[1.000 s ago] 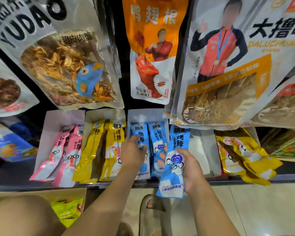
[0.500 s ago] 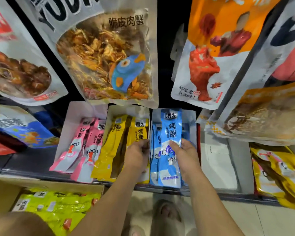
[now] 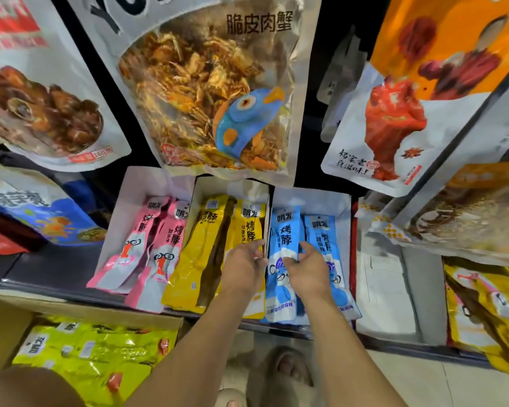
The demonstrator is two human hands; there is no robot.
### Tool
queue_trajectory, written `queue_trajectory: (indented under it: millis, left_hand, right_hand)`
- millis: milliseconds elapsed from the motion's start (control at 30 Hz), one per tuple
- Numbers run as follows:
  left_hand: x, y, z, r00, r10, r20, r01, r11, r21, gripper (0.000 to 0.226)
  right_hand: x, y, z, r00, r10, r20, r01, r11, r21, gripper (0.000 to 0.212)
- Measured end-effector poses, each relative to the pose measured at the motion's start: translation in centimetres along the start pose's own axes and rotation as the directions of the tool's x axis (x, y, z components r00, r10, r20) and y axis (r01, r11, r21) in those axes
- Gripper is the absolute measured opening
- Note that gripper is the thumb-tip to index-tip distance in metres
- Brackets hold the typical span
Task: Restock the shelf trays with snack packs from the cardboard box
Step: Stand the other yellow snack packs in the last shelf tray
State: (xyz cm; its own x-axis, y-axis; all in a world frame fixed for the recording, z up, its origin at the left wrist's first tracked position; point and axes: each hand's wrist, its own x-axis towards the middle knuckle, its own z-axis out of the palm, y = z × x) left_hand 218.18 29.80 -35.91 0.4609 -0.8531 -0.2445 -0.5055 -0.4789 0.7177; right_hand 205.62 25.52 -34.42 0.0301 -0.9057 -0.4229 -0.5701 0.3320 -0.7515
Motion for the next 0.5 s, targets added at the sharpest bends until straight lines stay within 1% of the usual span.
queue_trajectory:
  millis: [100, 133, 200, 267, 300, 367, 433, 500]
  left_hand:
    - [-0.1, 0.8, -0.8, 0.998, -0.043, 0.052, 0.043, 0.999, -0.002, 0.041]
    - [-0.3, 1.1, -1.1, 0.996, -0.052, 0.072, 0.052, 0.999, 0.007, 0.043]
    - [-1.0, 1.7, -1.8, 0.993, -0.047, 0.112, 0.045, 0.999, 0.018, 0.048]
    - [-2.1, 2.1, -2.5, 0.989, -0.023, 0.147, 0.015, 0.998, 0.055, 0.053]
    - [-2.7, 2.2, -2.9, 0.988, -0.006, 0.152, -0.008, 0.996, 0.094, 0.054]
    - [-4.1, 2.2, -4.0, 0.99, 0.033, 0.137, -0.064, 0.97, 0.233, 0.053]
    - [-5.8, 2.3, -5.3, 0.991, 0.079, 0.111, -0.118, 0.905, 0.409, 0.048]
    - [-7.7, 2.2, -6.7, 0.988, 0.115, 0.104, -0.153, 0.833, 0.531, 0.046]
  right_hand:
    - [-1.4, -0.5, -0.6, 0.999, 0.019, 0.032, -0.018, 0.999, -0.035, 0.061]
    - [-2.0, -0.7, -0.9, 0.999, 0.01, 0.041, -0.007, 0.998, -0.068, 0.065]
    - [-3.1, -1.0, -1.2, 0.999, -0.031, 0.042, 0.037, 0.986, -0.161, 0.067]
    - [-4.5, -1.5, -1.7, 0.996, -0.073, 0.04, 0.081, 0.967, -0.244, 0.064]
    - [-5.3, -1.9, -2.0, 0.994, -0.099, 0.048, 0.109, 0.948, -0.3, 0.062]
    - [-6.9, -2.6, -2.4, 0.986, -0.142, 0.085, 0.165, 0.894, -0.416, 0.059]
    - [-8.6, -3.2, -2.7, 0.978, -0.175, 0.118, 0.21, 0.84, -0.5, 0.055]
    - [-10.4, -3.6, -2.8, 0.97, -0.197, 0.144, 0.244, 0.788, -0.565, 0.054]
